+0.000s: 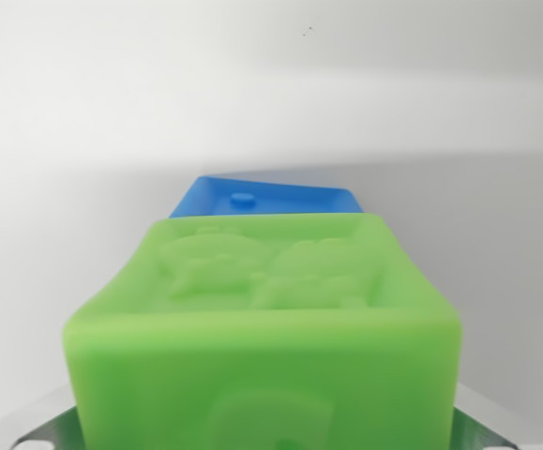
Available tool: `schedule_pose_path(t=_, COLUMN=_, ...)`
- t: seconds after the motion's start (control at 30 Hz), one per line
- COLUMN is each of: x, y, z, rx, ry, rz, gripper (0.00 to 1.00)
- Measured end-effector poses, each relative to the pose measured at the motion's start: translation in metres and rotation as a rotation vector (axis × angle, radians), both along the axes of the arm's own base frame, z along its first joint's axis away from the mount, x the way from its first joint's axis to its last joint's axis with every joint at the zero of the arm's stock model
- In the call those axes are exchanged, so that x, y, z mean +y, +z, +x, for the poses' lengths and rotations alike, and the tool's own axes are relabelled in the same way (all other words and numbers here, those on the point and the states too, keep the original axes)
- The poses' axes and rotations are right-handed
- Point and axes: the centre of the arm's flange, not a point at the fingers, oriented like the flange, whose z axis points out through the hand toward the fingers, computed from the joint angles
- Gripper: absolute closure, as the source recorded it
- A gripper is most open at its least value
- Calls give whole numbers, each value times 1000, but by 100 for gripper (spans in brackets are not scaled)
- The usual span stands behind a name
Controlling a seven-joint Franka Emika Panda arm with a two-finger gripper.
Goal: Stack cube
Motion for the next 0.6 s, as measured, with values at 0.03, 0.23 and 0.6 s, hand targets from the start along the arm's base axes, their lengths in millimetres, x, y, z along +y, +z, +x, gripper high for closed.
schedule_pose_path(t=0.03, x=0, y=0, z=0, rx=0, ry=0, rz=0, gripper=0)
schedule_pose_path(t=0.23, x=0, y=0, z=0, rx=0, ry=0, rz=0, gripper=0)
schedule_pose_path(t=0.6, x=0, y=0, z=0, rx=0, ry=0, rz=0, gripper=0)
